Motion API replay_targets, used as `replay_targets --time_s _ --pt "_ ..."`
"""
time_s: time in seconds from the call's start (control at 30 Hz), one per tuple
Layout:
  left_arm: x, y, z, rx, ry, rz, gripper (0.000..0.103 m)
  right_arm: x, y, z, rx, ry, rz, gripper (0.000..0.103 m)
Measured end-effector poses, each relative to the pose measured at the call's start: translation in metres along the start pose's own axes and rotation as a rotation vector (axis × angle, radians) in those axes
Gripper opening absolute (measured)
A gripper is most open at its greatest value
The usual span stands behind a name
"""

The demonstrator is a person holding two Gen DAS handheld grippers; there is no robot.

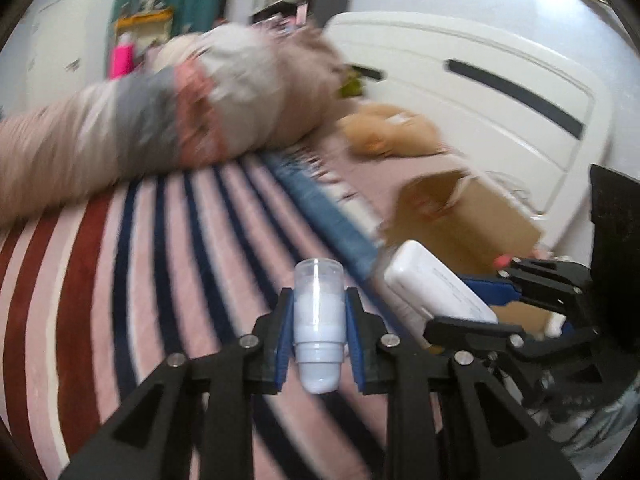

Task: Organize rigid objects
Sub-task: 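Carry the power bank and white cylinder over the cardboard box, then release the power bank with the right gripper while the left releases the cylinder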

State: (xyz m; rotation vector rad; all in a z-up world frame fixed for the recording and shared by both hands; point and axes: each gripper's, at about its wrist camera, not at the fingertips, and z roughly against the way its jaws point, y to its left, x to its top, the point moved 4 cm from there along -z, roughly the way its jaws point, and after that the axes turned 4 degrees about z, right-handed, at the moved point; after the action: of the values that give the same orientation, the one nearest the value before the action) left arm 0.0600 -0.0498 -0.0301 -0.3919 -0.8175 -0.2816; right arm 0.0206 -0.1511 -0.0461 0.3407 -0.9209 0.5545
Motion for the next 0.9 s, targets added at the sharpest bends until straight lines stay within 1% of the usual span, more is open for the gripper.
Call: replay_targets --time_s 0.07,0.17,0.27,0.3,0.33,0.4,0.5,0.57,0.63,0.73,0.83,0.9 --pt "0.016 -0.028 -0.002 -0.035 -0.014 -0.052 0.021 0.000 -0.023 0.022 -0.053 -0.030 -0.024 0.031" --pt "0.033 -0.069 -0.014 -0.100 -0.005 -0.110 0.021 -0.008 -0.069 0.049 -0.184 -0.046 -0.073 0.031" --pt "0.043 -0.106 -0.034 -0.151 0.038 -0.159 0.021 -0.019 -0.108 0.058 -0.269 -0.026 -0.114 0.031" --pt "0.044 -0.116 -0.040 -0.161 0.049 -0.174 0.021 -0.024 -0.124 0.058 -0.306 -0.010 -0.123 0.031" --pt "0.046 -0.123 -0.043 -0.168 0.057 -0.183 0.021 -0.025 -0.136 0.055 -0.325 0.008 -0.129 0.031" --pt "0.049 -0.137 -0.052 -0.178 0.073 -0.202 0.021 -0.029 -0.156 0.047 -0.340 0.043 -0.136 0.031" --pt "0.050 -0.151 -0.062 -0.174 0.096 -0.223 0.021 -0.036 -0.173 0.036 -0.341 0.087 -0.132 0.032" --pt "0.051 -0.153 -0.070 -0.175 0.113 -0.230 0.021 -0.039 -0.179 0.031 -0.375 0.106 -0.121 0.032" --pt "0.049 -0.155 -0.075 -0.179 0.131 -0.241 0.021 -0.041 -0.181 0.028 -0.383 0.110 -0.108 0.032" --pt "0.047 -0.158 -0.085 -0.182 0.156 -0.248 0.021 -0.043 -0.181 0.029 -0.349 0.100 -0.106 0.032" --pt "0.044 -0.161 -0.091 -0.194 0.178 -0.253 0.021 -0.044 -0.181 0.029 -0.343 0.092 -0.103 0.032" --pt "0.043 -0.162 -0.096 -0.189 0.182 -0.260 0.021 -0.045 -0.183 0.029 -0.341 0.093 -0.110 0.032"
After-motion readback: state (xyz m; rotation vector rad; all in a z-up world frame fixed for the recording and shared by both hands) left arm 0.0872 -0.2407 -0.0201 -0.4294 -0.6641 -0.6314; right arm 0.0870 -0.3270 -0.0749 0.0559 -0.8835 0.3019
